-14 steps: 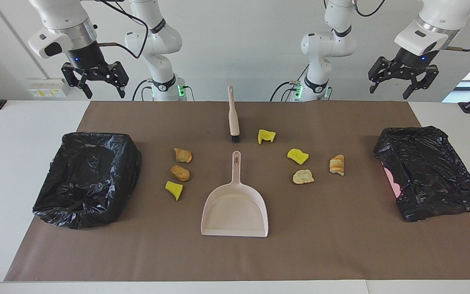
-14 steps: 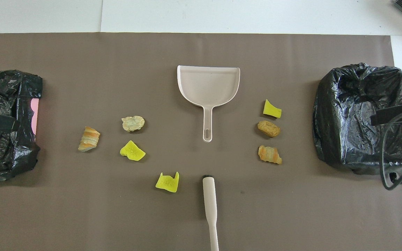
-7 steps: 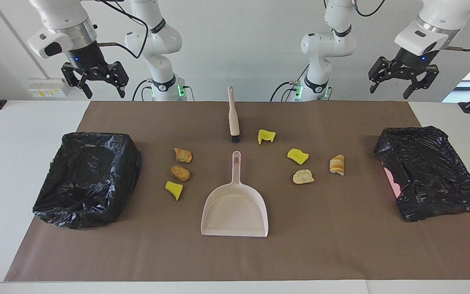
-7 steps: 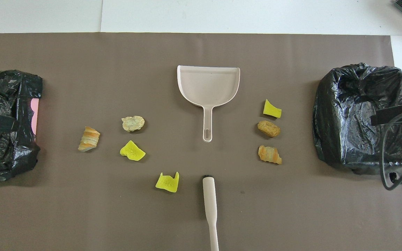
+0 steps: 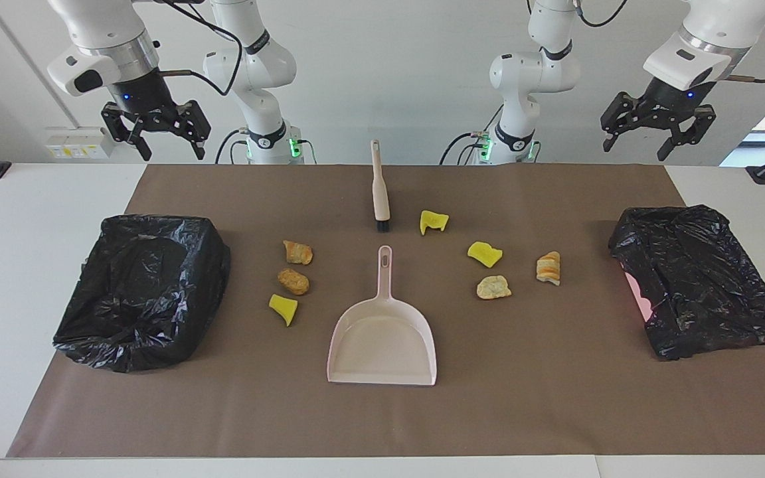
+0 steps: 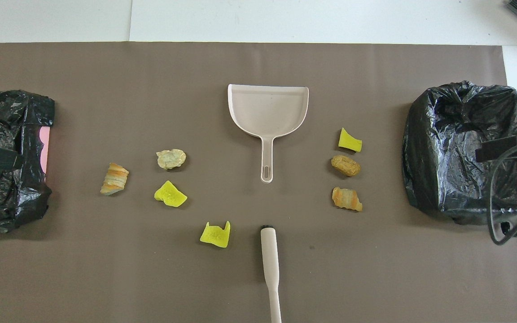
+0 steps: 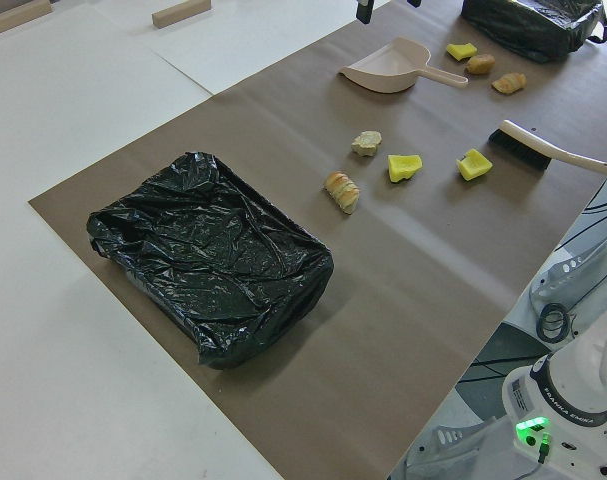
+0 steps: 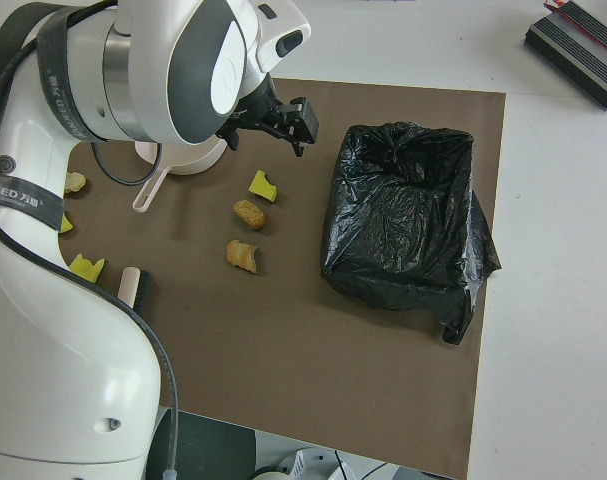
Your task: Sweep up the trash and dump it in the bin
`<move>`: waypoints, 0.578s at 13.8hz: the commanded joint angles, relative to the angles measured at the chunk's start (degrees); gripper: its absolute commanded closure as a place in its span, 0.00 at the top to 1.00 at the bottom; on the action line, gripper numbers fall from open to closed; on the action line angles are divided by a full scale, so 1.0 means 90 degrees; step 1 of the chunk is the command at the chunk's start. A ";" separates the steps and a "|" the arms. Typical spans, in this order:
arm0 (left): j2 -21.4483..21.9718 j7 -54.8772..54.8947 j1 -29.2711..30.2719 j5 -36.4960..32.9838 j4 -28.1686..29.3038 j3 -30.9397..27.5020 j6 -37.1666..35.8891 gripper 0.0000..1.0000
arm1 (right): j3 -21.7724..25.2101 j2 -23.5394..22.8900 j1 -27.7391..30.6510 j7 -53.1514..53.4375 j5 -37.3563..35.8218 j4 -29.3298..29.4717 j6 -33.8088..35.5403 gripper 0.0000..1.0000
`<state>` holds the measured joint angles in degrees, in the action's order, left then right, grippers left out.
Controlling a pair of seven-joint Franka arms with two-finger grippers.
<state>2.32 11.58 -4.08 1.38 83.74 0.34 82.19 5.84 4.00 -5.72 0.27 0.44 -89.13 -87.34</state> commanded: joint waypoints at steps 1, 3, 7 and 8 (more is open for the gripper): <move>0.0132 -0.0056 -0.0044 -0.0066 0.0148 0.0030 -0.0012 1.00 | -0.0024 0.0170 0.0020 0.0048 0.0058 -0.0184 0.0007 1.00; 0.0220 -0.0066 -0.0190 -0.0076 0.0255 0.0050 -0.0012 1.00 | -0.0024 0.0170 0.0020 0.0057 0.0058 -0.0194 0.0007 1.00; 0.0619 -0.0415 -0.0492 -0.0066 0.0927 0.0128 0.0280 1.00 | -0.0024 0.0170 0.0020 0.0057 0.0058 -0.0194 0.0007 1.00; 0.0737 -0.0620 -0.0725 -0.0066 0.1191 0.0128 0.0407 1.00 | -0.0024 0.0170 0.0020 0.0057 0.0058 -0.0194 0.0007 1.00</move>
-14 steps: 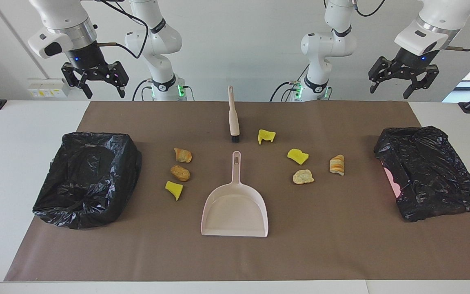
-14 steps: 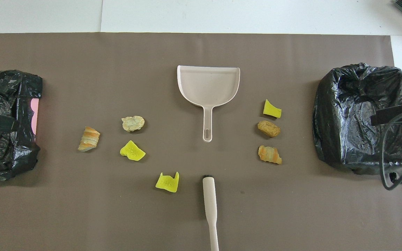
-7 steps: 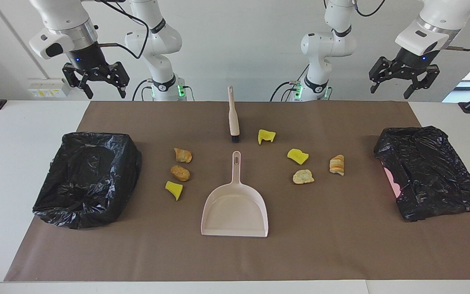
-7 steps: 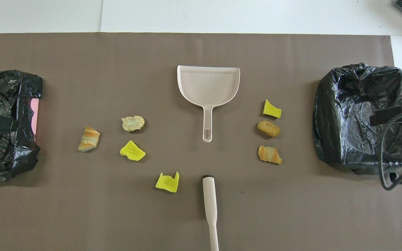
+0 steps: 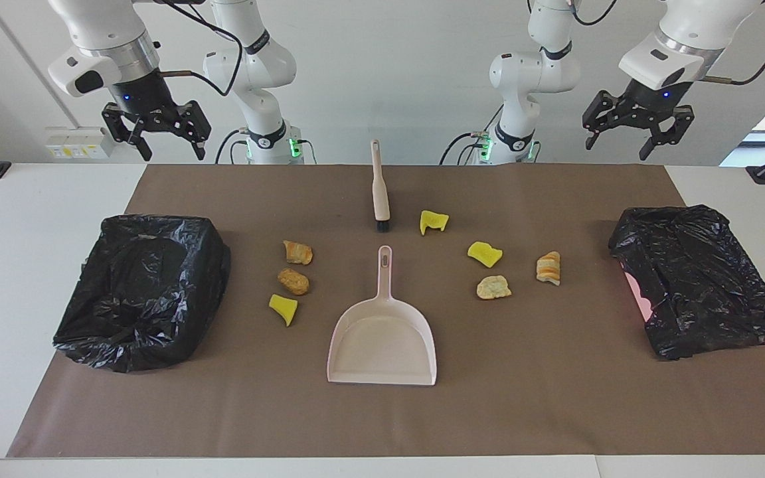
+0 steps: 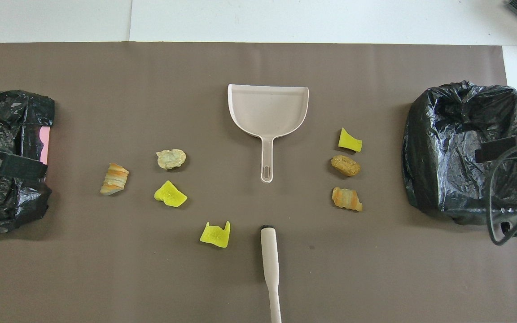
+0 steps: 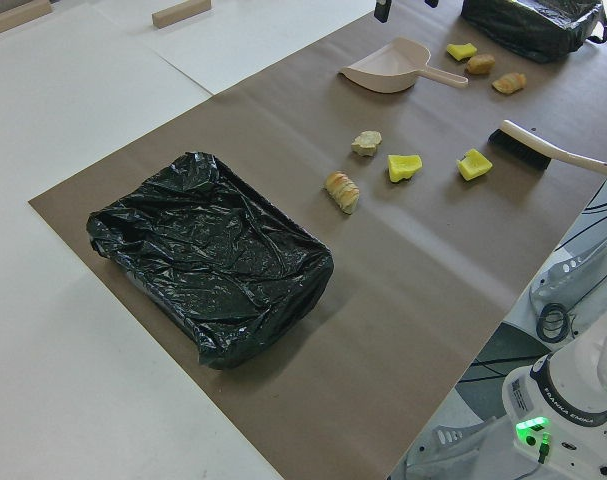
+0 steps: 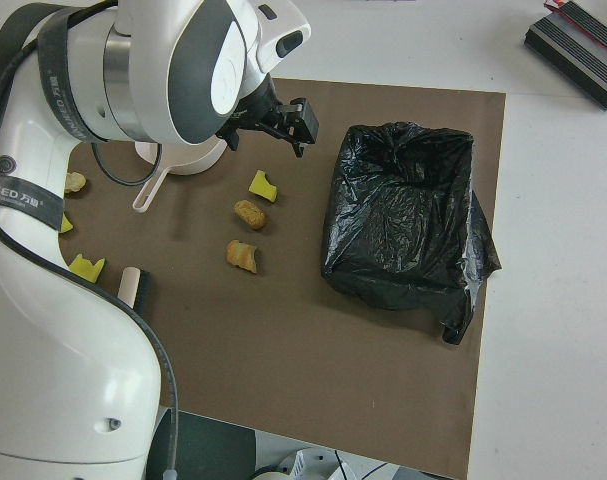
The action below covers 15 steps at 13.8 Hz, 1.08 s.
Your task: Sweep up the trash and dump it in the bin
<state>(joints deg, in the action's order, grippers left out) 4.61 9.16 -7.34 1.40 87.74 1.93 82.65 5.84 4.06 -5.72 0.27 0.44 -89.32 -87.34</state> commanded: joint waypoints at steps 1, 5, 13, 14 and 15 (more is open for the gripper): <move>0.0629 -0.0537 -0.0579 -0.0068 0.1010 -0.0048 0.0503 1.00 | -0.0024 0.0164 0.0021 0.0057 0.0058 -0.0173 0.0007 1.00; 0.0962 -0.1337 -0.1370 -0.0058 0.1782 -0.0009 0.0786 1.00 | -0.0024 0.0164 0.0021 0.0057 0.0058 -0.0182 0.0007 1.00; 0.1089 -0.3837 -0.3762 0.0010 0.3315 0.0001 0.2075 1.00 | -0.0024 0.0164 0.0021 0.0057 0.0058 -0.0202 0.0007 1.00; 0.1089 -0.4130 -0.4045 0.0011 0.3482 0.0001 0.2222 1.00 | -0.0024 0.0174 0.0021 0.0048 0.0058 -0.0231 0.0007 1.00; 0.1089 -0.4365 -0.4319 0.0011 0.3696 0.0001 0.2358 1.00 | -0.0024 0.0203 0.0021 0.0048 0.0058 -0.0241 0.0007 1.00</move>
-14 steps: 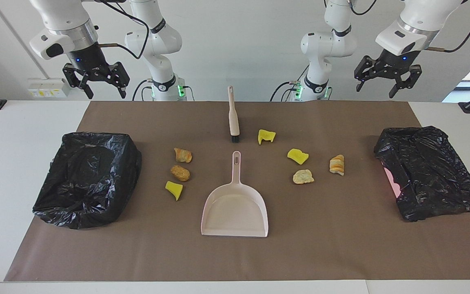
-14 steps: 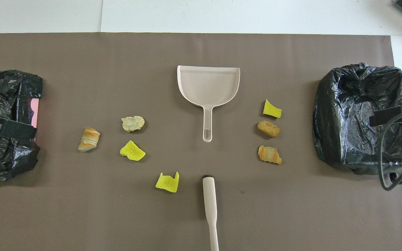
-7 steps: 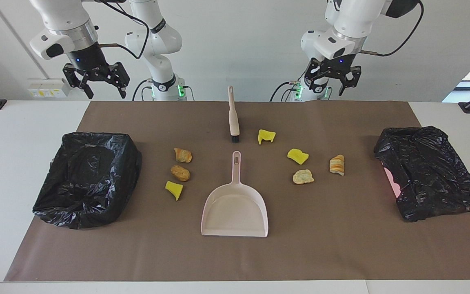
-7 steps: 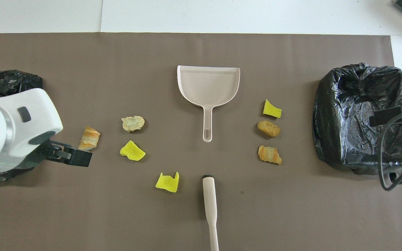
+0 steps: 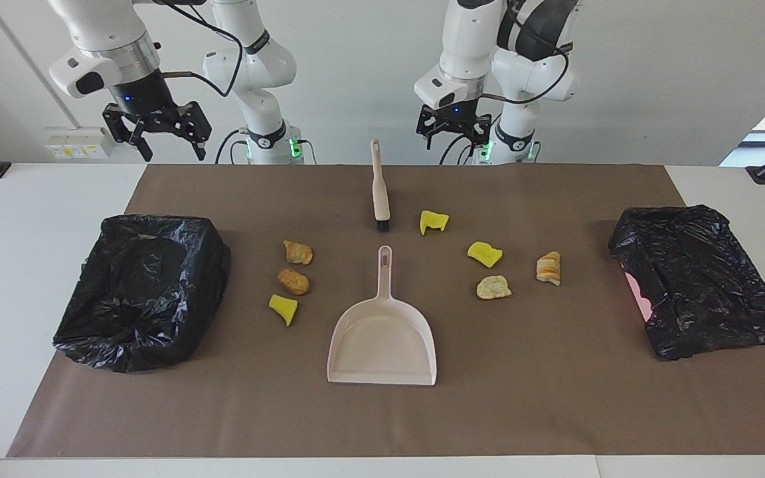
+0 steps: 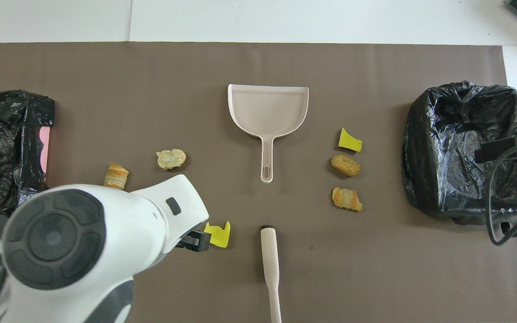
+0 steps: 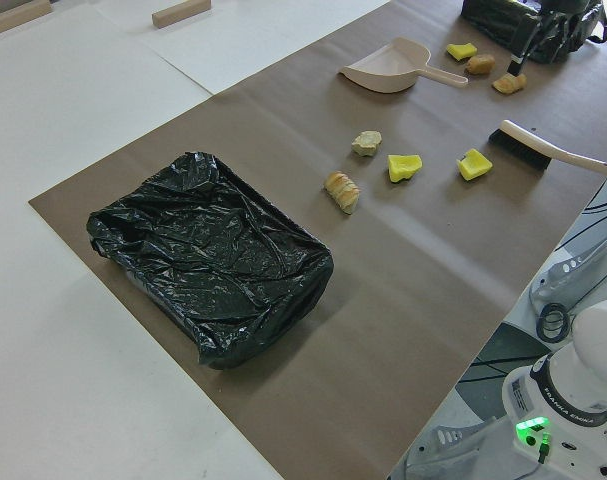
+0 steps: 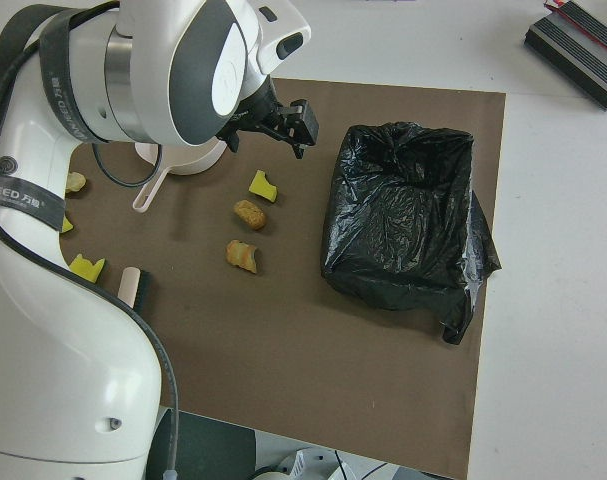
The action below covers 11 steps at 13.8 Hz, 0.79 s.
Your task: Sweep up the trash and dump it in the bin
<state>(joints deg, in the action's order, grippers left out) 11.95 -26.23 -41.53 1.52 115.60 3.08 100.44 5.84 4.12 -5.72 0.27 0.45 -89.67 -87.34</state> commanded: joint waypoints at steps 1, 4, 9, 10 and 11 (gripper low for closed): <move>0.0274 -0.0629 -0.0774 0.0026 0.0825 -0.0128 0.0606 1.00 | -0.0024 0.0196 0.0021 0.0057 0.0058 -0.0232 0.0007 1.00; -0.0134 -0.1595 -0.1613 0.0085 0.1091 -0.0128 0.1347 1.00 | -0.0024 0.0206 0.0021 0.0057 0.0058 -0.0242 0.0007 1.00; -0.0701 -0.2661 -0.2484 0.0085 0.1609 -0.0128 0.2570 1.00 | -0.0024 0.0206 0.0021 0.0057 0.0058 -0.0242 0.0007 1.00; -0.0799 -0.2797 -0.2544 0.0085 0.1677 -0.0128 0.2803 1.00 | -0.0024 0.0206 0.0021 0.0057 0.0058 -0.0242 0.0007 1.00; -0.0849 -0.2886 -0.2573 0.0085 0.1755 -0.0128 0.3037 1.00 | -0.0034 0.0206 0.0021 0.0057 0.0058 -0.0242 0.0007 1.00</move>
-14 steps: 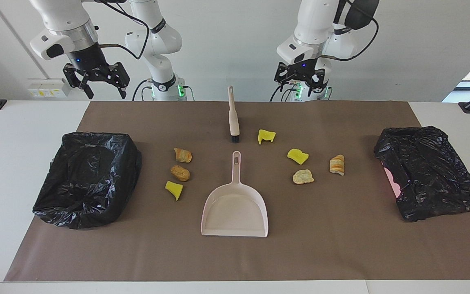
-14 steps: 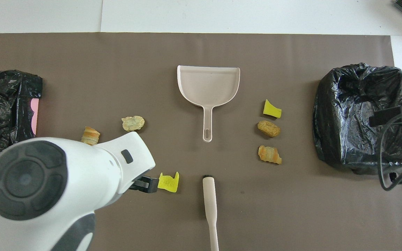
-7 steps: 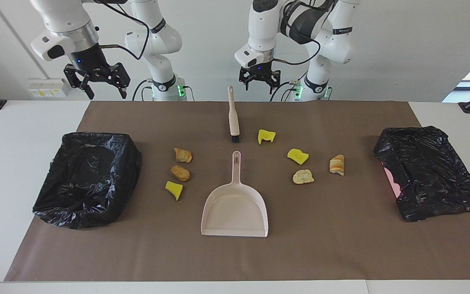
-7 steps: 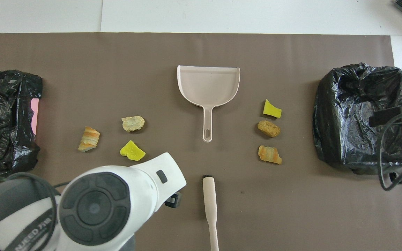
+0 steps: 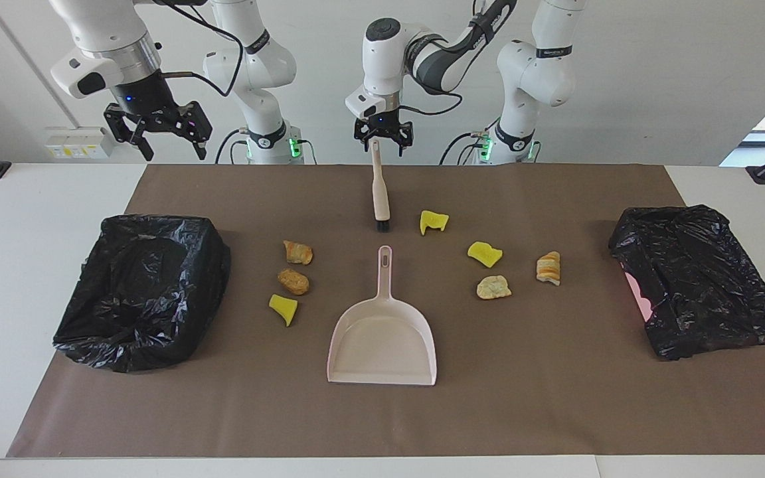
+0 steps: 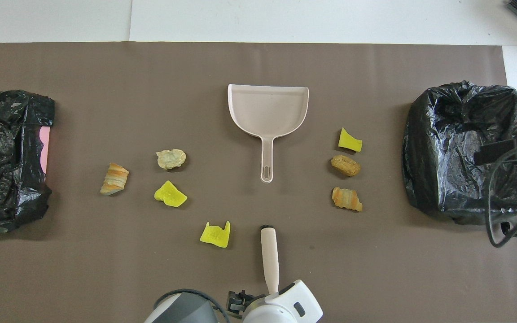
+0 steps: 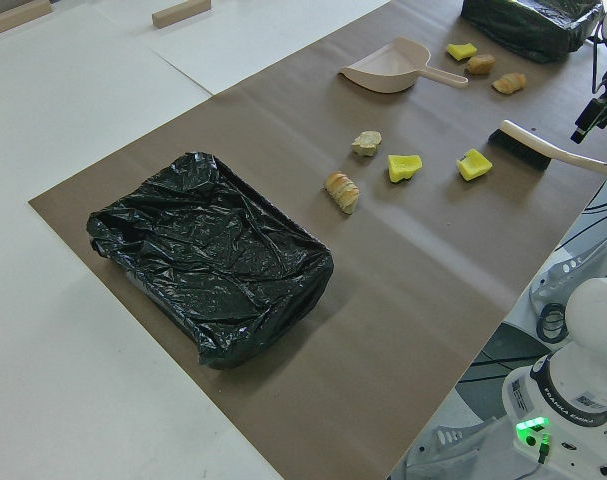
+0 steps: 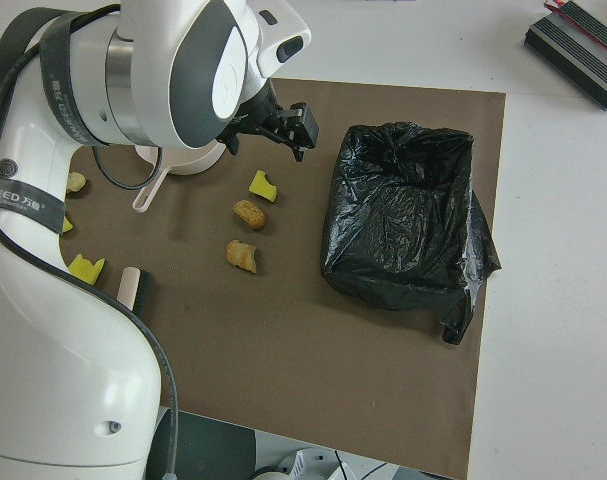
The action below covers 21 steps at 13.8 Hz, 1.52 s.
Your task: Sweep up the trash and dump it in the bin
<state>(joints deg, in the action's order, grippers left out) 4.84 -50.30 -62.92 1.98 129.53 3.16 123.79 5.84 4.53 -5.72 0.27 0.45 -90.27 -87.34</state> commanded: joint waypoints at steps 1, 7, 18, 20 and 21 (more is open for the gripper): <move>-0.0126 -0.0231 -0.0235 0.0034 0.0246 -0.0127 0.0561 1.00 | -0.0033 0.0160 0.0021 0.0057 0.0058 -0.0175 0.0007 1.00; -0.0654 -0.0475 -0.0568 0.0034 0.0217 -0.0137 0.0591 1.00 | -0.0033 0.0160 0.0021 0.0057 0.0058 -0.0175 0.0007 1.00; -0.0313 -0.0485 -0.0257 0.0034 0.0168 -0.0195 0.0143 0.00 | -0.0033 0.0160 0.0021 0.0057 0.0058 -0.0175 0.0007 1.00; -0.0215 -0.0048 0.0065 0.0005 0.0159 -0.0215 -0.0247 0.00 | -0.0033 0.0151 0.0001 0.0048 0.0068 -0.0175 -0.0003 1.00; -0.0205 0.0167 0.0348 0.0005 0.0139 -0.0215 -0.0423 0.00 | -0.0033 0.0141 -0.0008 0.0057 0.0097 -0.0194 -0.0003 1.00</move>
<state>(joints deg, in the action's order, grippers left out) 1.08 -52.53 -63.78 1.96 130.66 1.17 123.70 5.80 4.61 -5.81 0.27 0.49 -90.42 -87.34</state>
